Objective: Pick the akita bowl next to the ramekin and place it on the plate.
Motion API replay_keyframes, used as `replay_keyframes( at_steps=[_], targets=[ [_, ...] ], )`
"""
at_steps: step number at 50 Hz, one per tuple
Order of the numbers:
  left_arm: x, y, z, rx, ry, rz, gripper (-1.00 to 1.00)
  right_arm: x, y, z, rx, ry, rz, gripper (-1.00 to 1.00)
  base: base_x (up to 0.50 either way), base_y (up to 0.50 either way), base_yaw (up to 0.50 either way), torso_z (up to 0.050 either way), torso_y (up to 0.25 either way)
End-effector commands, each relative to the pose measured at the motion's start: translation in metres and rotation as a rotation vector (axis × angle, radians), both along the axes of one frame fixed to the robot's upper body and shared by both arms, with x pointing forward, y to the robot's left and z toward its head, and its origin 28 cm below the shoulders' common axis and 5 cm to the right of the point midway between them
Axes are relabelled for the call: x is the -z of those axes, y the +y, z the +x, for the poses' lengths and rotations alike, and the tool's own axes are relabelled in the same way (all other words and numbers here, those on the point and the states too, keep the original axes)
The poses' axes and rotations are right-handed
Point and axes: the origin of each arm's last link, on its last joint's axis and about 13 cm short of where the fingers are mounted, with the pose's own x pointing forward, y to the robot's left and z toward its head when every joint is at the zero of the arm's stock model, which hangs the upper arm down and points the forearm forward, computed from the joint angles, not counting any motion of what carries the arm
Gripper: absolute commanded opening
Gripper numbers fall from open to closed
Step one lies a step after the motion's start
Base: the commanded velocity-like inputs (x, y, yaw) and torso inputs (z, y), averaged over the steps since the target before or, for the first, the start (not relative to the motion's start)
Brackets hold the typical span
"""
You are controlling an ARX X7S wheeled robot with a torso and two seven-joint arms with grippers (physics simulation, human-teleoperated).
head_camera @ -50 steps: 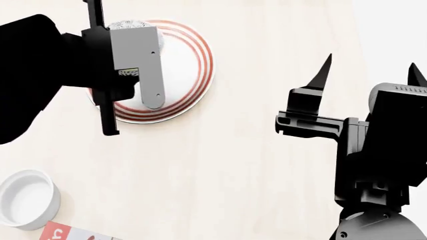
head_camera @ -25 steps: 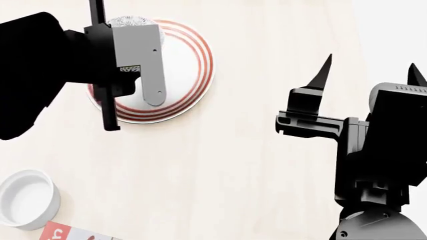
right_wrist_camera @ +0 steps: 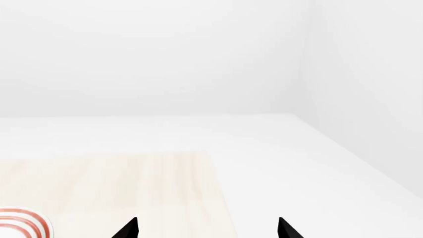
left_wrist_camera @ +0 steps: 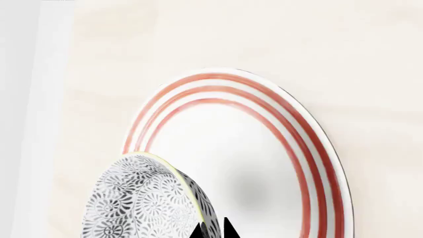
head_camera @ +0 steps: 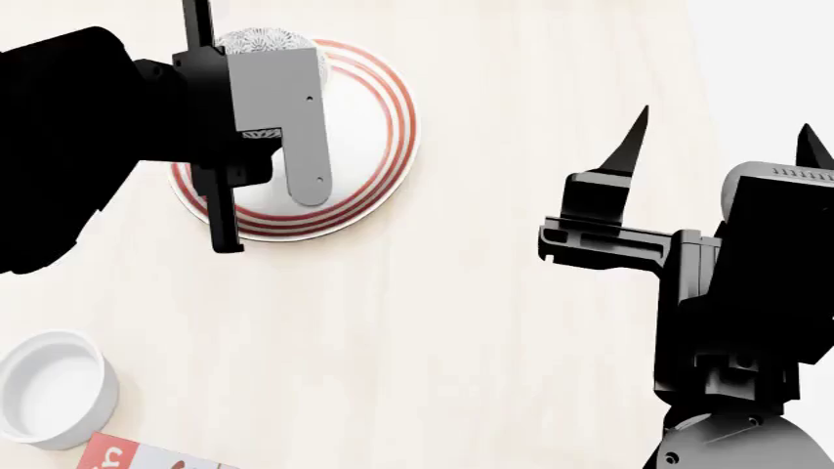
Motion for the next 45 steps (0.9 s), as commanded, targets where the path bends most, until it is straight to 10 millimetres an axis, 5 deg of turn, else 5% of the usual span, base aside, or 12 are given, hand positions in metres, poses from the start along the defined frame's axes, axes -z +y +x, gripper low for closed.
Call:
replay_keyframes(
  at_steps=[1, 45],
  targets=[
    [0.001, -0.0023, 0.0001, 0.007, -0.019, -0.01, -1.0, -0.0004, 0.0002, -0.0003, 0.0, 0.0, 0.0, 1.0, 0.0, 0.0, 0.0, 0.0, 0.0],
    [0.0074, -0.006, 0.0005, 0.016, -0.027, -0.034, -1.0, -0.0007, 0.0004, -0.001, 0.0, 0.0, -0.001, 1.0, 0.0, 0.0, 0.0, 0.0, 0.0]
  ],
)
